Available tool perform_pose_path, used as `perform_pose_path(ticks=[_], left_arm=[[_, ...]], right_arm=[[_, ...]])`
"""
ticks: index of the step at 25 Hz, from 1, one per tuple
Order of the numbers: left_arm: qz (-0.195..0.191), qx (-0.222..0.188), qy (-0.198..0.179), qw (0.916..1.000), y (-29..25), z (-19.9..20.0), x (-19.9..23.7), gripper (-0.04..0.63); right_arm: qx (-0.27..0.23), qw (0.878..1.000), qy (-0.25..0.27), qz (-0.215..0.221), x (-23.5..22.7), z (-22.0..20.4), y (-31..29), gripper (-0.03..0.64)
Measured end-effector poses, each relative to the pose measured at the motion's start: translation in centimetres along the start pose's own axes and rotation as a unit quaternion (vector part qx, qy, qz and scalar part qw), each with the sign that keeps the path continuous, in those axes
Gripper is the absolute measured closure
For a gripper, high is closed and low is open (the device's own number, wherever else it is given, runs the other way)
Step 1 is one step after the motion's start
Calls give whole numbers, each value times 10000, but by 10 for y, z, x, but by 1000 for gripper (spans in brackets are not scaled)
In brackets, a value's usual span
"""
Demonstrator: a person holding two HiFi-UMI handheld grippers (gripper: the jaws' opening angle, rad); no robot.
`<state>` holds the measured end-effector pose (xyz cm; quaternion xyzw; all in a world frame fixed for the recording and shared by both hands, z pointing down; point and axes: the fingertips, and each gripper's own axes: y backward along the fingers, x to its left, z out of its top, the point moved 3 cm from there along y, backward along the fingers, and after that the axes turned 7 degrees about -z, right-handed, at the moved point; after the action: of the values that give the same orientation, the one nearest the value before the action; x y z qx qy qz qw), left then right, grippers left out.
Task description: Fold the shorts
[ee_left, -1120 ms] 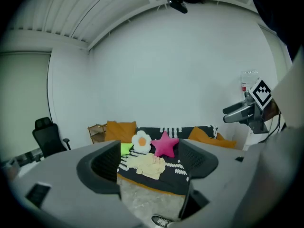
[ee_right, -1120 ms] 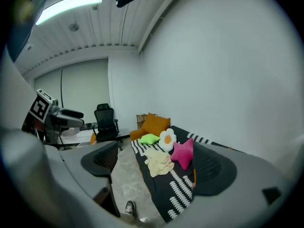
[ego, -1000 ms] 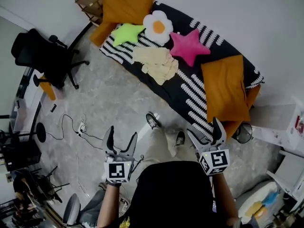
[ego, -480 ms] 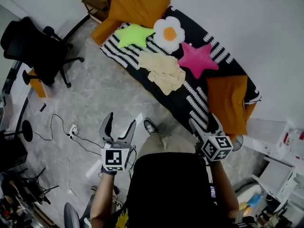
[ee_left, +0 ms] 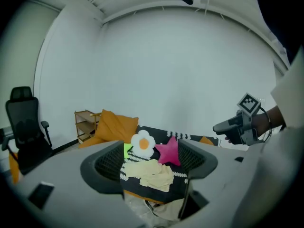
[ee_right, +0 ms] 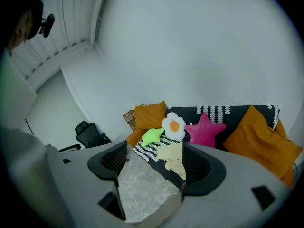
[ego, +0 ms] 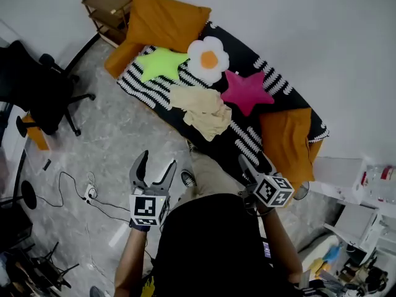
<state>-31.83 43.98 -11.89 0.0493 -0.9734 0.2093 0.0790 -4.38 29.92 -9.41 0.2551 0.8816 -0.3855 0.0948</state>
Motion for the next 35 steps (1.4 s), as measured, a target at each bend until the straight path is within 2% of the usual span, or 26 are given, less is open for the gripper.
perform_pose_path(ticks=[3, 7, 9, 12, 13, 16, 19, 21, 23, 26, 28, 29, 33, 35], left_arm=[[-242, 154, -418, 9987, -30, 12, 8, 235], [-429, 401, -865, 9945, -79, 35, 43, 235], [-616, 513, -679, 9945, -110, 59, 65, 235], [-1106, 223, 259, 9933, -162, 123, 94, 236], [-1188, 154, 348, 9922, -183, 143, 104, 239], [-1297, 332, -56, 9910, -259, 182, 132, 272], [-1794, 534, -461, 9813, -332, 204, 134, 279], [-2235, 690, -746, 9694, -374, 208, 122, 279], [-2656, 881, -933, 9555, -409, 204, 105, 279], [-3259, 1198, -1073, 9316, -465, 189, 87, 279], [-3673, 1459, -1160, 9112, -498, 172, 81, 279], [-3888, 1577, -1218, 8995, -512, 160, 76, 279], [-4602, 1996, -1464, 8526, -566, 105, 57, 279], [-4838, 2310, -1487, 8309, -594, 73, 52, 279]], right_arm=[[-10, 10000, 4, -87, 0, 13, -31, 239], [52, 9998, -90, -149, 4, 31, -93, 242], [221, 9994, -261, 42, 11, 46, -131, 242], [236, 9983, -390, 351, 27, 88, -185, 235], [177, 9987, -371, 310, 29, 103, -203, 235], [35, 9990, -444, 39, 21, 140, -251, 241], [-71, 9995, -246, -170, 8, 166, -272, 239], [-154, 9984, -47, -539, -7, 174, -264, 239], [-142, 9947, -61, -1012, -29, 172, -248, 242], [-42, 9843, -572, -1672, -60, 155, -239, 268], [108, 9753, -1110, -1907, -64, 135, -250, 293], [206, 9723, -1223, -1982, -66, 128, -257, 293], [590, 9619, -917, -2507, -101, 113, -295, 329], [671, 9528, -1022, -2780, -122, 101, -314, 343]])
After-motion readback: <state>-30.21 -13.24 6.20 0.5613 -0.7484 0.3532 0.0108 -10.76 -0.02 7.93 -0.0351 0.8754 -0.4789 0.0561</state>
